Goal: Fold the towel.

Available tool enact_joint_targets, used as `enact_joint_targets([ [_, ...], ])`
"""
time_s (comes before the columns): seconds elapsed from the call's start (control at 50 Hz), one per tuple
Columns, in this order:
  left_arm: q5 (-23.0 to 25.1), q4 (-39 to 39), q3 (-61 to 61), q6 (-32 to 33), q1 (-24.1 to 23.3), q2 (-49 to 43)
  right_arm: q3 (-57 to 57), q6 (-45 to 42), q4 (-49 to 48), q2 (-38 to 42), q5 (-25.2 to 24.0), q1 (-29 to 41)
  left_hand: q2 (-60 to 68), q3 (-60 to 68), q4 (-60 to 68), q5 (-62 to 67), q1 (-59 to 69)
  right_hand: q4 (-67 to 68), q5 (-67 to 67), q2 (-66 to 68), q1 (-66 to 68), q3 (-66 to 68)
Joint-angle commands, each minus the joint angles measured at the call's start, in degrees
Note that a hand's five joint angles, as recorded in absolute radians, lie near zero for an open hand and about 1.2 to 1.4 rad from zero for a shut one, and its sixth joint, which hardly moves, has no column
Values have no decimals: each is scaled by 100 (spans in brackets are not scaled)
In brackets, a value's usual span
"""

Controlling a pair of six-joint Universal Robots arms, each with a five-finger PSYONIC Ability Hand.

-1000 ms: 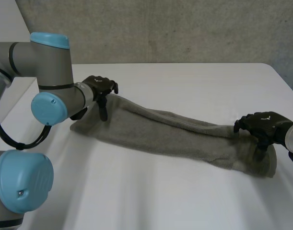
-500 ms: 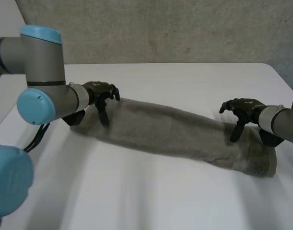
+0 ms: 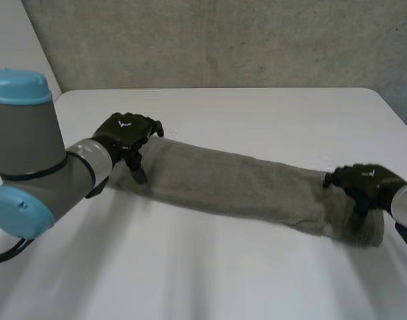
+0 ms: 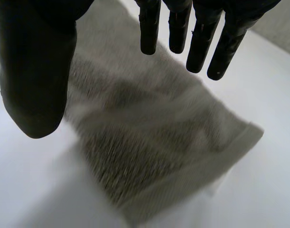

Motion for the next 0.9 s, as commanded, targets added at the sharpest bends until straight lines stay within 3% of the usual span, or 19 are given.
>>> enact_joint_targets([
  [0.02, -19, 160, -167, -64, -57, -16, 940, -141, -1199, 56, 57, -151, -376, -376, -406, -1329, -412, 166, 306, 180, 139, 178],
  [0.18, -27, 283, -272, -73, -84, -25, 1293, -211, -1913, 118, 311, -107, -393, -393, -423, -1346, -429, 1039, 1180, 1053, 1013, 1052],
  [0.46, -27, 292, -299, -73, -128, -52, 1293, -317, -2300, 408, 461, -107, -443, -443, -473, -1396, -479, 2976, 3116, 2990, 2949, 2988],
  [0.5, -27, 318, -351, -73, -128, -43, 1284, -404, -2309, 443, 540, -133, -460, -460, -490, -1413, -496, 4297, 4437, 4311, 4271, 4309],
  [0.52, -27, 319, -352, -73, -128, -43, 1284, -405, -2309, 443, 540, -133, -460, -460, -490, -1413, -496, 4305, 4445, 4319, 4278, 4317],
  [0.56, -27, 380, -378, -73, -128, -34, 1258, -562, -2309, 452, 671, -160, -494, -494, -523, -1446, -530, 6207, 6348, 6222, 6181, 6220],
  [0.68, -27, 406, -422, -73, -128, -25, 1214, -853, -2309, 443, 918, -397, -511, -511, -540, -1463, -547, 6216, 6357, 6231, 6190, 6229],
  [0.78, -27, 406, -448, -73, -119, -25, 960, -1501, -2239, 329, 1006, -1317, -511, -511, -540, -1463, -547, 6216, 6357, 6231, 6190, 6229],
  [0.9, -36, 406, -457, -73, -119, -16, 423, -2057, -2230, 268, 1041, -1874, -527, -527, -557, -1480, -563, 6216, 6357, 6231, 6190, 6229],
])
